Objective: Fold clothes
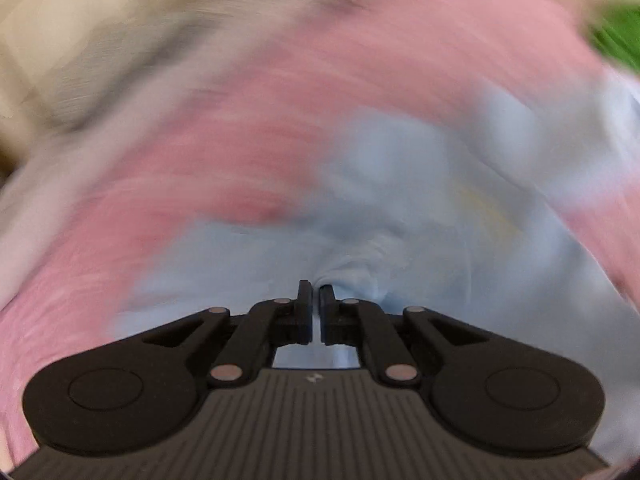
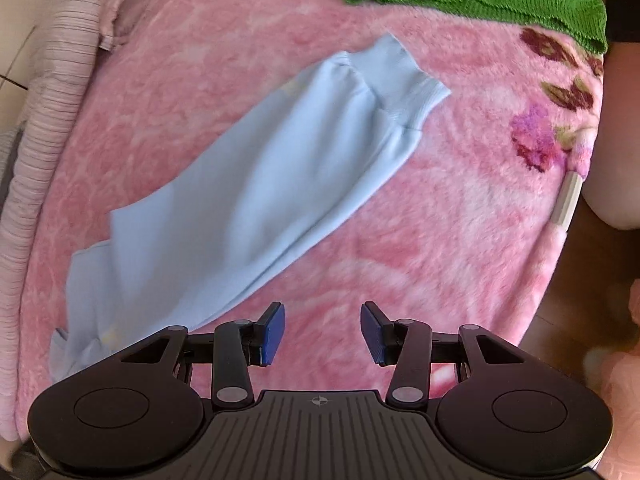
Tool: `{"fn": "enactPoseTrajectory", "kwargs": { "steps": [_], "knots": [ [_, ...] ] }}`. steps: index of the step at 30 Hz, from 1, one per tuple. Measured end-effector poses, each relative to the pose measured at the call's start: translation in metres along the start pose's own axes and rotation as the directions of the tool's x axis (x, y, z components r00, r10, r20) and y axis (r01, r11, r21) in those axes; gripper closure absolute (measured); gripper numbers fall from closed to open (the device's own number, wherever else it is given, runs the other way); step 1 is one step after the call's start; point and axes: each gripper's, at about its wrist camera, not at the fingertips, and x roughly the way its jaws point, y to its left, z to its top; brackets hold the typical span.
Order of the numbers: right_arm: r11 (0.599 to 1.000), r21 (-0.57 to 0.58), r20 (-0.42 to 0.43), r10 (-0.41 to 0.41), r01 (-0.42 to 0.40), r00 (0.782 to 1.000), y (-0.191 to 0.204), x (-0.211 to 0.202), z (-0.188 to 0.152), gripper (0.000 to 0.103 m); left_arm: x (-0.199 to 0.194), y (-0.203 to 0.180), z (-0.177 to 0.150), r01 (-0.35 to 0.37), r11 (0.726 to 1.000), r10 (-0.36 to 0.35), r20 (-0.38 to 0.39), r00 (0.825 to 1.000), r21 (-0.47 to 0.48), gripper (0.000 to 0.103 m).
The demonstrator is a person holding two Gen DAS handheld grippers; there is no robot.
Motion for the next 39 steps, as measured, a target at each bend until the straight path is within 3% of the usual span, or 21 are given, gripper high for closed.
{"fn": "enactPoseTrajectory", "kwargs": {
  "steps": [2, 3, 5, 6, 8, 10, 11, 14, 15, 16, 17, 19, 21, 23, 27, 29, 31, 32, 33, 34, 39],
  "knots": [
    [1.000, -0.009, 0.012, 0.009, -0.009, 1.000, 0.009, -0.006, -0.010, 0.057, -0.013, 0.078, -0.003, -0.155, 0.977, 0.162, 0.035, 0.986, -0.143, 0.099],
    [1.000, -0.014, 0.020, 0.019, -0.019, 1.000, 0.014, -0.009, -0.017, 0.057, -0.019, 0.119, -0.010, -0.240, 0.946, 0.252, 0.031, 0.967, -0.217, 0.099],
    [0.999, -0.023, 0.030, 0.040, -0.039, 0.999, 0.025, -0.009, -0.030, 0.057, -0.032, 0.202, -0.023, -0.394, 0.846, 0.423, 0.003, 0.906, -0.359, 0.099],
    [0.999, -0.028, 0.030, 0.048, -0.047, 0.998, 0.030, -0.009, -0.038, 0.057, -0.035, 0.246, -0.041, -0.470, 0.771, 0.496, -0.057, 0.866, -0.430, 0.098],
    [0.997, -0.040, 0.025, 0.064, -0.063, 0.998, 0.038, -0.007, -0.057, 0.057, -0.037, 0.312, -0.086, -0.538, 0.653, 0.511, -0.214, 0.833, -0.533, 0.094],
    [0.995, -0.060, 0.009, 0.082, -0.081, 0.997, 0.044, -0.004, -0.079, 0.057, -0.045, 0.348, -0.137, -0.511, 0.575, 0.430, -0.296, 0.853, -0.639, 0.092],
    [0.993, -0.072, -0.003, 0.091, -0.091, 0.996, 0.045, -0.002, -0.092, 0.057, -0.050, 0.353, -0.161, -0.475, 0.552, 0.371, -0.309, 0.876, -0.686, 0.089],
    [0.988, -0.106, -0.048, 0.107, -0.112, 0.993, 0.046, 0.006, -0.128, 0.056, -0.058, 0.324, -0.218, -0.303, 0.534, 0.153, -0.263, 0.953, -0.789, 0.084],
    [0.986, -0.119, -0.070, 0.108, -0.116, 0.992, 0.044, 0.008, -0.141, 0.055, -0.060, 0.303, -0.235, -0.223, 0.531, 0.051, -0.231, 0.972, -0.818, 0.081],
    [0.984, -0.127, -0.087, 0.112, -0.123, 0.990, 0.042, 0.009, -0.151, 0.054, -0.061, 0.282, -0.252, -0.141, 0.519, -0.053, -0.196, 0.979, -0.843, 0.080],
    [0.982, -0.136, -0.104, 0.117, -0.130, 0.988, 0.040, 0.010, -0.161, 0.053, -0.062, 0.260, -0.266, -0.068, 0.493, -0.147, -0.160, 0.976, -0.867, 0.079],
    [0.974, -0.159, -0.133, 0.141, -0.161, 0.981, 0.034, 0.013, -0.183, 0.050, -0.063, 0.216, -0.294, 0.071, 0.420, -0.326, -0.077, 0.942, -0.905, 0.079],
    [0.963, -0.192, -0.137, 0.165, -0.190, 0.977, 0.029, 0.014, -0.199, 0.048, -0.062, 0.183, -0.306, 0.147, 0.378, -0.414, -0.025, 0.910, -0.914, 0.077],
    [0.950, -0.232, -0.133, 0.184, -0.211, 0.974, 0.025, 0.014, -0.213, 0.047, -0.058, 0.164, -0.313, 0.166, 0.388, -0.434, -0.021, 0.901, -0.906, 0.076],
    [0.928, -0.291, -0.124, 0.205, -0.233, 0.971, 0.025, 0.027, -0.230, 0.045, -0.048, 0.152, -0.309, 0.165, 0.469, -0.392, -0.037, 0.919, -0.868, 0.065],
    [0.926, -0.292, -0.101, 0.217, -0.237, 0.971, 0.029, 0.041, -0.233, 0.045, -0.033, 0.147, -0.303, 0.150, 0.503, -0.378, -0.060, 0.924, -0.851, 0.065],
    [0.922, -0.295, -0.103, 0.231, -0.251, 0.968, 0.035, 0.051, -0.236, 0.046, -0.024, 0.140, -0.299, 0.186, 0.511, -0.406, -0.045, 0.913, -0.839, 0.068],
    [0.914, -0.306, -0.107, 0.243, -0.264, 0.964, 0.039, 0.053, -0.237, 0.067, -0.022, 0.138, -0.295, 0.190, 0.529, -0.408, -0.051, 0.911, -0.827, 0.084],
    [0.909, -0.334, -0.109, 0.226, -0.250, 0.968, 0.046, 0.051, -0.238, 0.099, -0.023, 0.140, -0.292, 0.211, 0.520, -0.432, -0.042, 0.901, -0.827, 0.092],
    [0.911, -0.329, -0.127, 0.218, -0.248, 0.968, 0.049, 0.048, -0.238, 0.099, -0.024, 0.142, -0.289, 0.233, 0.509, -0.458, -0.031, 0.889, -0.829, 0.093],
    [0.910, -0.249, -0.175, 0.293, -0.330, 0.940, 0.037, -0.019, -0.222, 0.100, -0.081, 0.175, -0.292, 0.332, 0.319, -0.533, 0.122, 0.837, -0.887, 0.094]
  ]
}}
